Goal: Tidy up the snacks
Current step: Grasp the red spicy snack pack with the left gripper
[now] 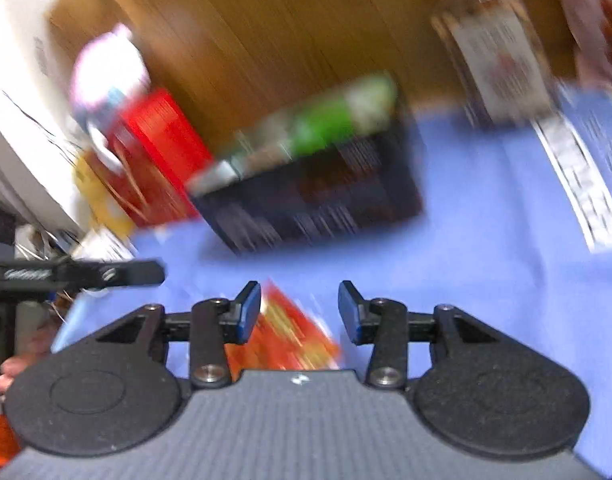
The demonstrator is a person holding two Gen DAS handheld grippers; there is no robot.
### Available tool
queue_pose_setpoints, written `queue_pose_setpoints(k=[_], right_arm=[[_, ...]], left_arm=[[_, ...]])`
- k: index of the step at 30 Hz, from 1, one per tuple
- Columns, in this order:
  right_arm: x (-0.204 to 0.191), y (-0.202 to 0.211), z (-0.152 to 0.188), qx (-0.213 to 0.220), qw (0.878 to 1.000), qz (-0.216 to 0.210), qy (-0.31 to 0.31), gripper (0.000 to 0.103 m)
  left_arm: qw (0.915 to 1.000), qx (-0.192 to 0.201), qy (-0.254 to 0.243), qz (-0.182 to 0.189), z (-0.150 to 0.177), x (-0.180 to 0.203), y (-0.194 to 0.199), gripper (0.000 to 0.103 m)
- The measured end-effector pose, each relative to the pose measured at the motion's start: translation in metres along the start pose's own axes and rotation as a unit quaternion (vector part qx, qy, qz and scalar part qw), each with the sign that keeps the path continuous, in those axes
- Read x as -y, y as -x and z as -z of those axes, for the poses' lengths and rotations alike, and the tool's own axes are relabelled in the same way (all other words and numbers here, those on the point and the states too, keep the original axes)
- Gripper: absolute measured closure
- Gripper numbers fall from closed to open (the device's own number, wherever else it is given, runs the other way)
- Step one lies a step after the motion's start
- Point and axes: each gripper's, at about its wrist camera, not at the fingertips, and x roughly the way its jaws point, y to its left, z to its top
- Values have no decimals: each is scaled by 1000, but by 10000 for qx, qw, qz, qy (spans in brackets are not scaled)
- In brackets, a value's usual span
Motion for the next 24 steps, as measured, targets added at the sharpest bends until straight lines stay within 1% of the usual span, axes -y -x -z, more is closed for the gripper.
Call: queue_pose_setpoints(k=[1, 2, 3, 4, 5, 6, 7, 8, 9, 10, 11, 12, 13, 15, 17, 19, 20, 21, 22, 24], right_arm=[[5, -1, 5, -108, 9998, 34, -164, 58], [7, 2, 8, -64, 9995, -21, -296, 59], [9, 6, 12, -65, 9991, -64, -406, 59], [13, 10, 17, -45, 9983, -122, -573, 59], [17, 13, 22, -20, 9968, -190, -770, 60], [18, 15, 25, 12, 9951, -255, -955, 60], [21, 19, 30, 43, 9932, -326, -1113, 61], [21, 21, 33, 76, 9922, -355, -1194, 64], [24, 22, 38, 132, 9912, -368, -1262, 69], [26, 23, 43, 193, 9901, -375, -1341, 72], [26, 22, 46, 240, 9886, -388, -1436, 76], [31, 23, 49, 259, 9870, -424, -1526, 82], [29, 20, 48, 271, 9855, -433, -1620, 84], [32, 22, 47, 304, 9837, -421, -1723, 94], [37, 24, 47, 295, 9835, -441, -1730, 99], [39, 21, 47, 276, 9823, -481, -1790, 100], [41, 22, 46, 263, 9815, -506, -1829, 98], [42, 23, 45, 267, 9801, -573, -1881, 94], [44, 23, 45, 288, 9774, -680, -1980, 93], [49, 24, 45, 372, 9712, -872, -2187, 82]], left_arm=[[9999, -95, 104, -26, 5, -4, -7, 45], [9997, -119, 186, -60, 8, -6, -13, 45], [9996, -121, 256, -12, 8, -9, -18, 45], [9993, -151, 320, 73, 6, -10, -25, 45], [9986, -235, 413, 209, 3, -13, -32, 44], [9979, -205, 498, 356, 0, -14, -36, 43], [9965, -277, 608, 494, -2, -15, -40, 43], [9946, -350, 733, 642, -5, -16, -44, 47], [9924, -455, 835, 786, -7, -16, -49, 59], [9904, -599, 873, 887, -7, -14, -53, 69], [9890, -734, 890, 927, -5, -11, -58, 85], [9869, -859, 895, 1035, -1, -7, -63, 91], [9874, -868, 860, 1007, 2, -3, -65, 90], [9903, -724, 747, 923, 9, 4, -61, 91], [9894, -665, 885, 945, 11, 2, -59, 92], [9867, -614, 1092, 1035, 12, -2, -55, 93], [9861, -601, 1120, 1074, 13, -2, -53, 94], [9860, -593, 1119, 1083, 12, -1, -52, 94], [9863, -587, 1104, 1079, 13, 0, -51, 94], [9865, -600, 1110, 1046, 13, 3, -53, 93]])
